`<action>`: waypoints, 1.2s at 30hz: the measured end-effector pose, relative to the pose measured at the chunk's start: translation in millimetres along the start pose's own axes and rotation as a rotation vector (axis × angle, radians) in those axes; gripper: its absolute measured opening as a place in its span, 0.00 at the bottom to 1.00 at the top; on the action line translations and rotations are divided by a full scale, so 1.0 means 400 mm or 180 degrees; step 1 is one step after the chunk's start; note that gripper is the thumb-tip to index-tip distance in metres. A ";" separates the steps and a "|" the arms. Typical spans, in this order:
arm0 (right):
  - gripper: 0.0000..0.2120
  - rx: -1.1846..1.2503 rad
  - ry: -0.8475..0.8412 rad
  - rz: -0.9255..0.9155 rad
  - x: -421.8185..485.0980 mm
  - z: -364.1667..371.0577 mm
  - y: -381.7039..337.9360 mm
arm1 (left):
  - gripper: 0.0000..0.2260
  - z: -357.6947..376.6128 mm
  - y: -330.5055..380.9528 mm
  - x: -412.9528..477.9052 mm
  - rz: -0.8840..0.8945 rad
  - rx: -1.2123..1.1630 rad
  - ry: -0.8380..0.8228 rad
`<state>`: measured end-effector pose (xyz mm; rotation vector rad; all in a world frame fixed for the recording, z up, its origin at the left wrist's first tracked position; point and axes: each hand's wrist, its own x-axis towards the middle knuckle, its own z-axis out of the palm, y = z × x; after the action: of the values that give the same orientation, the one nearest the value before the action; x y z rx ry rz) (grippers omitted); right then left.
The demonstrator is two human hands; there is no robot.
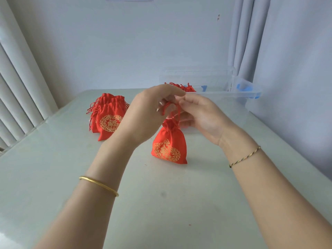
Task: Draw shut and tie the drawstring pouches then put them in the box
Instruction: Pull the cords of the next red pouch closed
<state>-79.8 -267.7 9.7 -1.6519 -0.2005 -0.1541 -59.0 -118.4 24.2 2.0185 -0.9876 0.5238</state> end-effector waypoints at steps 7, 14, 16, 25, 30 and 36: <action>0.07 0.0335 -0.0489 0.0170 -0.002 0.004 0.006 | 0.18 0.017 -0.023 -0.005 0.0452 0.0404 0.0688; 0.09 -0.0110 0.0104 0.0018 0.005 0.000 0.011 | 0.11 0.014 -0.033 0.000 0.0144 0.0340 0.0790; 0.11 -0.0214 0.0376 -0.0094 0.005 -0.003 0.009 | 0.07 0.010 -0.036 -0.002 -0.0103 0.0171 0.0652; 0.21 0.1533 0.0840 0.0360 0.015 -0.029 0.013 | 0.13 0.014 -0.079 -0.001 -0.1376 -0.0541 0.0204; 0.18 0.2353 0.0725 0.0539 0.017 -0.031 0.020 | 0.17 0.014 -0.087 -0.002 -0.1713 -0.0694 0.0458; 0.17 0.1330 0.1211 0.0774 0.022 -0.039 0.063 | 0.18 0.001 -0.077 0.008 -0.1767 -0.1626 0.0888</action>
<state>-65.3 -285.2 -11.3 -1.1918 0.2440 -0.2215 -32.8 -108.9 11.1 1.5996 -0.3155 0.2084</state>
